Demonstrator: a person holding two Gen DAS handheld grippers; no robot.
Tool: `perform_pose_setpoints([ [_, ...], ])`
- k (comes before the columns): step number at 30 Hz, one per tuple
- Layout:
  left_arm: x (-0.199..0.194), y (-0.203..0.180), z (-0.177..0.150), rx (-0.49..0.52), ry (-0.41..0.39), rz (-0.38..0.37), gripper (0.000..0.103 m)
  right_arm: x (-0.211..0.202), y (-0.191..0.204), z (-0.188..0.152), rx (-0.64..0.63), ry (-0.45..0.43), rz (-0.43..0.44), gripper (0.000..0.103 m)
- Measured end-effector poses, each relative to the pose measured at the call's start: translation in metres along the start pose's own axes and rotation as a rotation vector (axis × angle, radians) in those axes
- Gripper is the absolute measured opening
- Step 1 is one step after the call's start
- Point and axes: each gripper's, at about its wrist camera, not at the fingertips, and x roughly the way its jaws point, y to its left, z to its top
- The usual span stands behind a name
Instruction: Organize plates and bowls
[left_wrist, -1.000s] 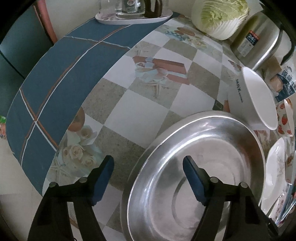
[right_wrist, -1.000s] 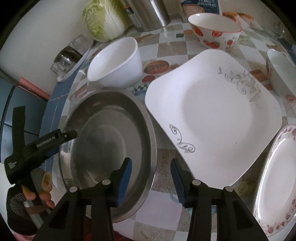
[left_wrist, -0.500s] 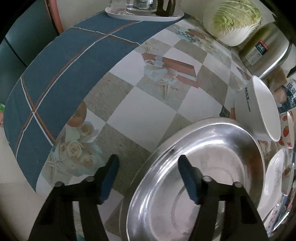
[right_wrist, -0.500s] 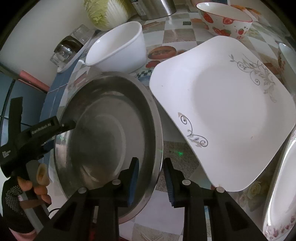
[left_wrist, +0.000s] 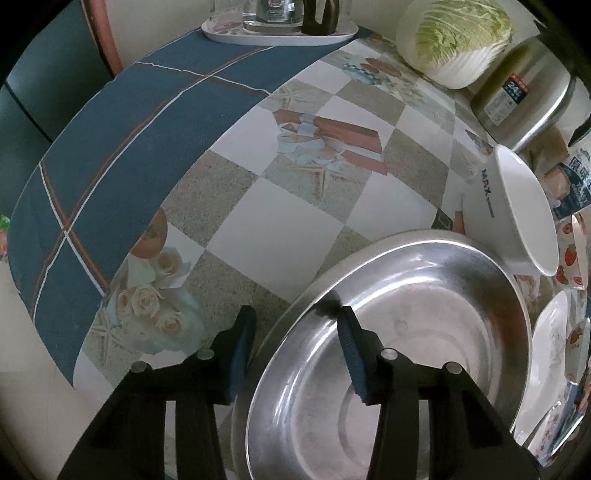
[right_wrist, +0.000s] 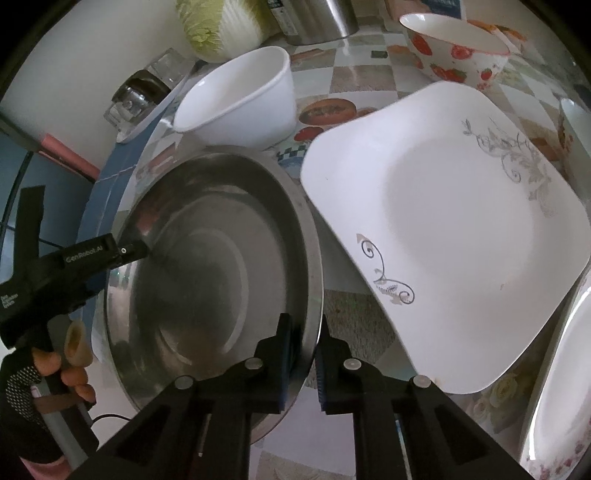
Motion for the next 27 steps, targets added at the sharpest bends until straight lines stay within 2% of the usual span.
perform_pose_setpoints([
  [10,-0.008,0.005,-0.006,0.002,-0.001,-0.018,0.041,-0.016,0.004,0.005,-0.026,-0.044,-0.014,0.012],
  [21,-0.010,0.016,-0.011,-0.015,0.015,-0.026,0.042,-0.034,0.021,0.008,-0.090,-0.103,-0.019,0.013],
  [27,-0.022,0.029,-0.016,-0.032,-0.002,-0.025,0.042,-0.043,0.025,0.004,-0.111,-0.117,-0.011,0.013],
])
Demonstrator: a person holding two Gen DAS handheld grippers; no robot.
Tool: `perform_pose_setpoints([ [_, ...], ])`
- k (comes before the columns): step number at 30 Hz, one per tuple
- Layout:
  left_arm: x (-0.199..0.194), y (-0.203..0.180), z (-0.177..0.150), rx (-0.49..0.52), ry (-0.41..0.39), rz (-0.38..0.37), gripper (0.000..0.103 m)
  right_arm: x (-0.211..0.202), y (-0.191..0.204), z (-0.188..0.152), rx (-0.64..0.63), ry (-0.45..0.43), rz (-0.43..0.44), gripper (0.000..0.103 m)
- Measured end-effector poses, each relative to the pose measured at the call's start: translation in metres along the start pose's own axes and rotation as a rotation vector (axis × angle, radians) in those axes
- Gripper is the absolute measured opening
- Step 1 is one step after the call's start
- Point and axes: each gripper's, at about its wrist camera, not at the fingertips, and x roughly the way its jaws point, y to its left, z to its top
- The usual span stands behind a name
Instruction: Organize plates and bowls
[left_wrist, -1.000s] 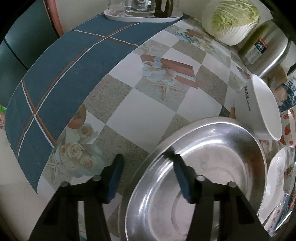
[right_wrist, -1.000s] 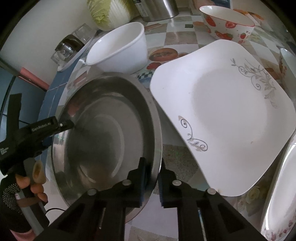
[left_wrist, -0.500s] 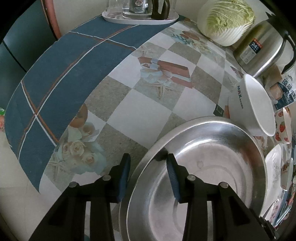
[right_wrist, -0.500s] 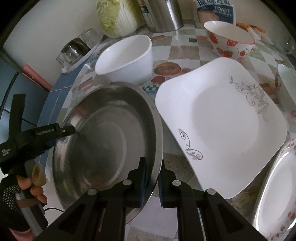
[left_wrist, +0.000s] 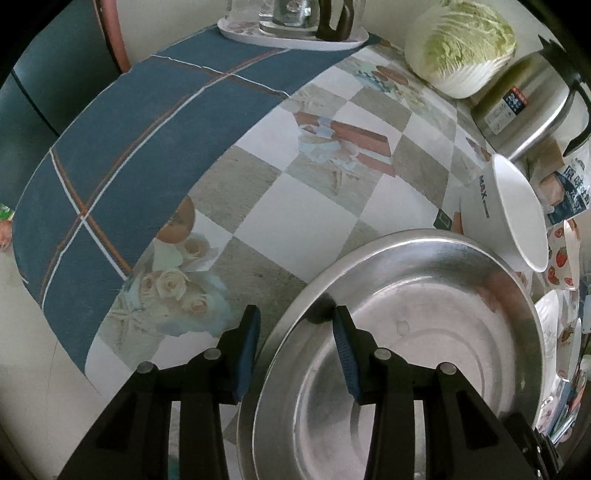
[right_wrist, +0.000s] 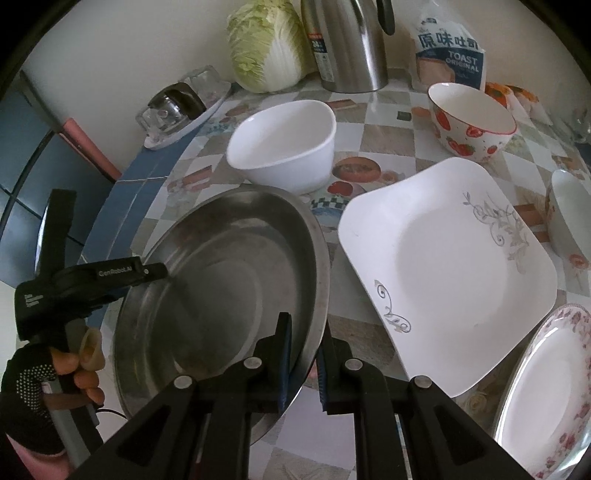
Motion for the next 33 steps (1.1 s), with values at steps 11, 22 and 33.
perform_pose_setpoints([
  [11,-0.021,0.009,0.002,-0.014,-0.044,-0.026,0.042,-0.014,0.009,-0.002,-0.031,-0.048,0.014,0.013],
  [22,-0.034,-0.006,0.001,0.015,-0.085,-0.030,0.042,-0.027,0.007,0.000,-0.036,-0.087,0.009,0.013],
  [33,-0.057,-0.044,-0.001,0.062,-0.149,-0.114,0.042,-0.044,-0.026,0.003,-0.013,-0.126,-0.013,0.013],
])
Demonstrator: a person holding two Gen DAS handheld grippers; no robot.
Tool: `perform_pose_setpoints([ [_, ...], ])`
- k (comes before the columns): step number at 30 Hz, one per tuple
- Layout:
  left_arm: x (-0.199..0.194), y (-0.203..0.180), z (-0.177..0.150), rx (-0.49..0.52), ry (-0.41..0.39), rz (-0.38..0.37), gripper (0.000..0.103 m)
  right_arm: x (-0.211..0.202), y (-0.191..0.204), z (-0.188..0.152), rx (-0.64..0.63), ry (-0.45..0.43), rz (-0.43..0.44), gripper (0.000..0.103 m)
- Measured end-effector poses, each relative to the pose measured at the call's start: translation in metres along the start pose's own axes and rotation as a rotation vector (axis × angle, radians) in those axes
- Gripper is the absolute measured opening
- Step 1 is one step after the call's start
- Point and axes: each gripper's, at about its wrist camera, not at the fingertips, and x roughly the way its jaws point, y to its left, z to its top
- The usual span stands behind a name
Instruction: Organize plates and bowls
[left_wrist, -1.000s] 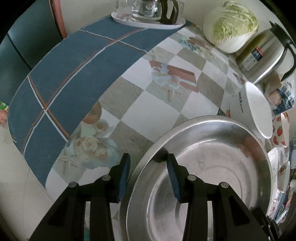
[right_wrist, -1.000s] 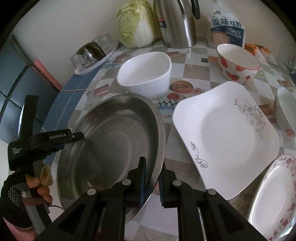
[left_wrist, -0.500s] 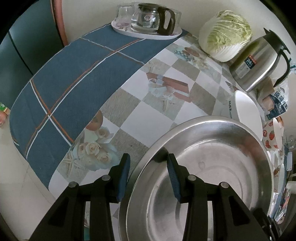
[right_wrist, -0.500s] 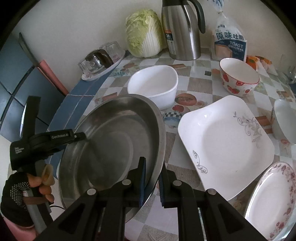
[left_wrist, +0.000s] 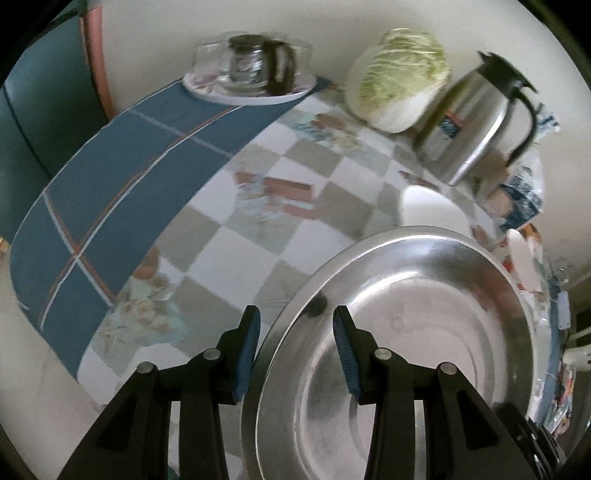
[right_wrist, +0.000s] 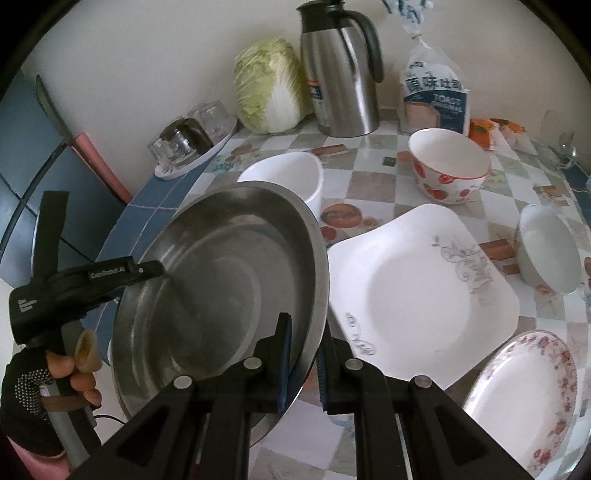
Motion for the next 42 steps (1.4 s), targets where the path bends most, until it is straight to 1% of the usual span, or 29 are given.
perform_pose_setpoints([
  [3,-0.003,-0.013,-0.001,0.009,-0.012,-0.040,0.042,-0.005,-0.015,0.001,0.022,-0.011,-0.019,0.013],
  [8,-0.005,-0.034,-0.004,-0.009,-0.013,-0.124,0.042,-0.016,-0.044,0.005,0.072,-0.029,-0.024,0.013],
  [13,-0.007,-0.054,-0.010,-0.014,-0.014,-0.192,0.042,-0.030,-0.076,0.006,0.114,-0.056,0.004,0.013],
  [16,-0.009,-0.067,-0.013,-0.014,-0.015,-0.237,0.042,-0.036,-0.088,0.007,0.121,-0.074,0.000,0.013],
  [19,-0.012,-0.079,-0.016,0.005,-0.023,-0.259,0.042,-0.041,-0.102,0.006,0.127,-0.087,-0.001,0.013],
  [23,-0.015,-0.094,-0.021,0.018,-0.026,-0.300,0.042,-0.047,-0.122,0.004,0.148,-0.095,0.019,0.015],
  [30,-0.008,-0.116,-0.027,0.041,0.005,-0.383,0.042,-0.053,-0.155,0.001,0.187,-0.118,0.042,0.015],
  [33,-0.001,-0.124,-0.031,0.052,0.029,-0.396,0.042,-0.051,-0.170,-0.001,0.199,-0.116,0.040,0.015],
  [37,0.007,-0.132,-0.034,0.078,0.047,-0.366,0.042,-0.043,-0.181,-0.004,0.220,-0.099,0.032,0.015],
  [42,0.016,-0.130,-0.033,0.068,0.061,-0.354,0.042,-0.032,-0.184,-0.005,0.207,-0.077,0.014,0.015],
])
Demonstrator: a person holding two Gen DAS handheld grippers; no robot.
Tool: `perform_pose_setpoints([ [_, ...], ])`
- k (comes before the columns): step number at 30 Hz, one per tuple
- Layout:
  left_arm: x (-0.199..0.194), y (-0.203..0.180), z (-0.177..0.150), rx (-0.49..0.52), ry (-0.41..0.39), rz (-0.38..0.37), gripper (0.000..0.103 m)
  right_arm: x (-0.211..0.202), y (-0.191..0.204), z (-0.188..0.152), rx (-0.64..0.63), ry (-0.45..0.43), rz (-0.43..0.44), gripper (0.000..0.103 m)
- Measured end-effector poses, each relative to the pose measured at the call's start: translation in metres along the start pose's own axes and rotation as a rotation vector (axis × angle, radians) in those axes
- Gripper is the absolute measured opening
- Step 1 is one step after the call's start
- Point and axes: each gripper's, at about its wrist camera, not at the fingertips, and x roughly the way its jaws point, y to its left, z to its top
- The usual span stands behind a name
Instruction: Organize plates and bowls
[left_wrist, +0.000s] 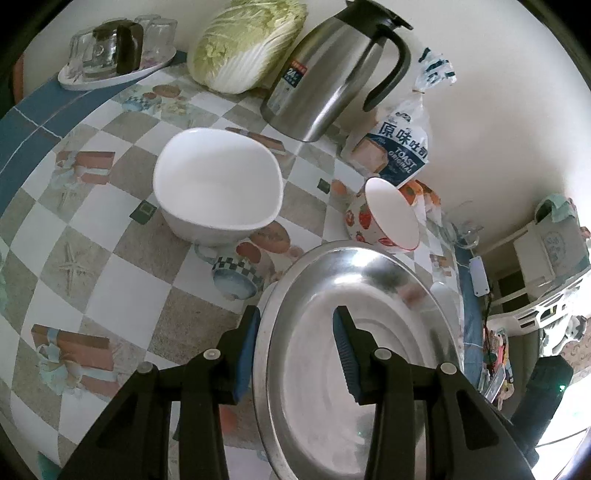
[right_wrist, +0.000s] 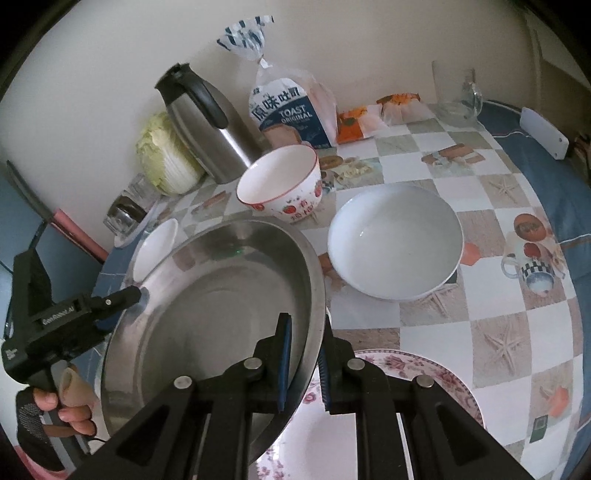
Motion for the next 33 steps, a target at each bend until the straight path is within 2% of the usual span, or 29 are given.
perform_pose_setpoints([
  [8,0.007,0.008,0.004,-0.008,0.001,0.021,0.042,0.015,0.002,-0.004,-0.020,0.016,-0.008,0.015],
  [33,0.031,0.010,0.013,0.002,0.009,0.013,0.042,0.041,-0.005,0.002,0.009,0.046,-0.047,0.015],
])
